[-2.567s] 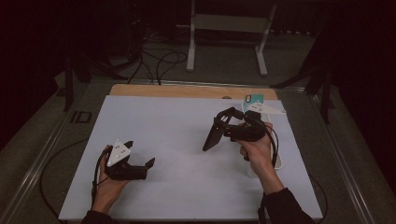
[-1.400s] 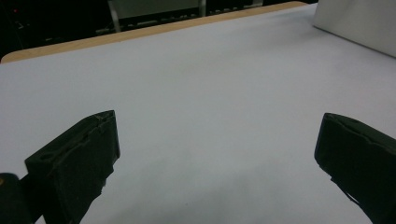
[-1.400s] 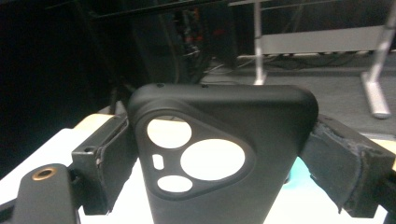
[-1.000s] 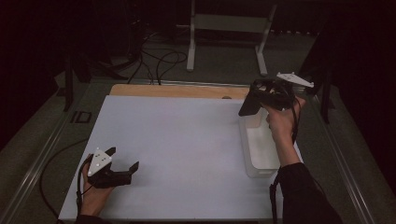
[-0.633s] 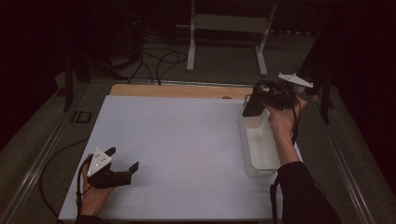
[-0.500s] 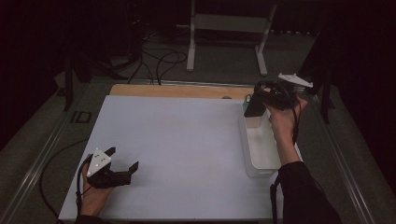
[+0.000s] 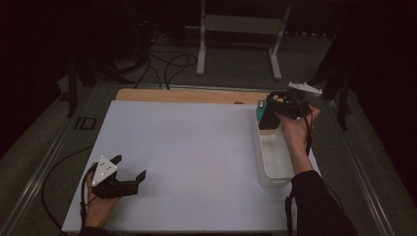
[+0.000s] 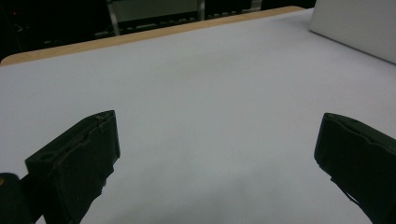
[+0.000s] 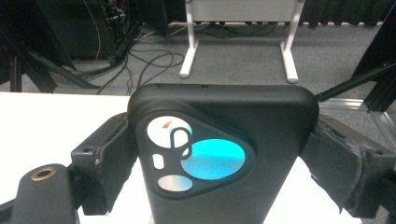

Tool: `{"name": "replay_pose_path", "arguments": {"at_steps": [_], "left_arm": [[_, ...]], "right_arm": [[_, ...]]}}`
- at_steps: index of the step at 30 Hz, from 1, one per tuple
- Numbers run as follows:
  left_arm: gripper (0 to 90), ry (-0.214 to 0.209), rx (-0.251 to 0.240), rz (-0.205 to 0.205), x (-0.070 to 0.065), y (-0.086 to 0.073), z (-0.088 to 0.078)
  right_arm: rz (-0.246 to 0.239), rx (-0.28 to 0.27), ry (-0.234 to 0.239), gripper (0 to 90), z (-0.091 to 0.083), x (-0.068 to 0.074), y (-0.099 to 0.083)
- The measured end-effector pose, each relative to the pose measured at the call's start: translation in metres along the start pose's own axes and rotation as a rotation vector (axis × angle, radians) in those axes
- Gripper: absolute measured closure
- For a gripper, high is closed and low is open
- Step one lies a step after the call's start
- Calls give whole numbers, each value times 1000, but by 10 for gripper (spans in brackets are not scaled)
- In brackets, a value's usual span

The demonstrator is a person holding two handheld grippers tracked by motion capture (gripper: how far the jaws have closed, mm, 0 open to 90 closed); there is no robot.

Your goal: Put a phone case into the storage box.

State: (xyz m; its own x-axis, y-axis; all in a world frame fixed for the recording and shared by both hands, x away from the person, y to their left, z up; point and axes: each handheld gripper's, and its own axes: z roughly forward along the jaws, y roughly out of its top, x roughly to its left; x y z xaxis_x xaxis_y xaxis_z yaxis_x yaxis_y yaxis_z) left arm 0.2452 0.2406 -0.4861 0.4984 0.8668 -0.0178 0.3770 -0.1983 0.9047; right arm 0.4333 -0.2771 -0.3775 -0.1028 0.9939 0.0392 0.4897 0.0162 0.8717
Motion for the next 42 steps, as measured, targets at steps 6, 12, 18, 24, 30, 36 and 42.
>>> {"name": "replay_pose_path", "arguments": {"at_steps": [6,12,18,24,30,36,42], "left_arm": [[6,1,-2,-2,0,0,0],[7,3,0,-2,0,0,0],[8,4,1,-6,1,0,-1],[8,3,3,-7,1,0,0],[9,4,1,-10,1,0,-1],[10,0,1,-9,1,0,-1],[11,0,1,-11,1,0,-1]], "right_arm": [[0,37,-11,138,10,2,-8],[-28,76,-27,137,21,6,-15],[-34,121,-38,135,33,6,-22],[-46,130,-46,133,42,8,-25],[-62,140,-35,125,49,12,-24],[26,169,-23,75,58,6,-26],[30,158,-2,75,56,6,-26]]}}
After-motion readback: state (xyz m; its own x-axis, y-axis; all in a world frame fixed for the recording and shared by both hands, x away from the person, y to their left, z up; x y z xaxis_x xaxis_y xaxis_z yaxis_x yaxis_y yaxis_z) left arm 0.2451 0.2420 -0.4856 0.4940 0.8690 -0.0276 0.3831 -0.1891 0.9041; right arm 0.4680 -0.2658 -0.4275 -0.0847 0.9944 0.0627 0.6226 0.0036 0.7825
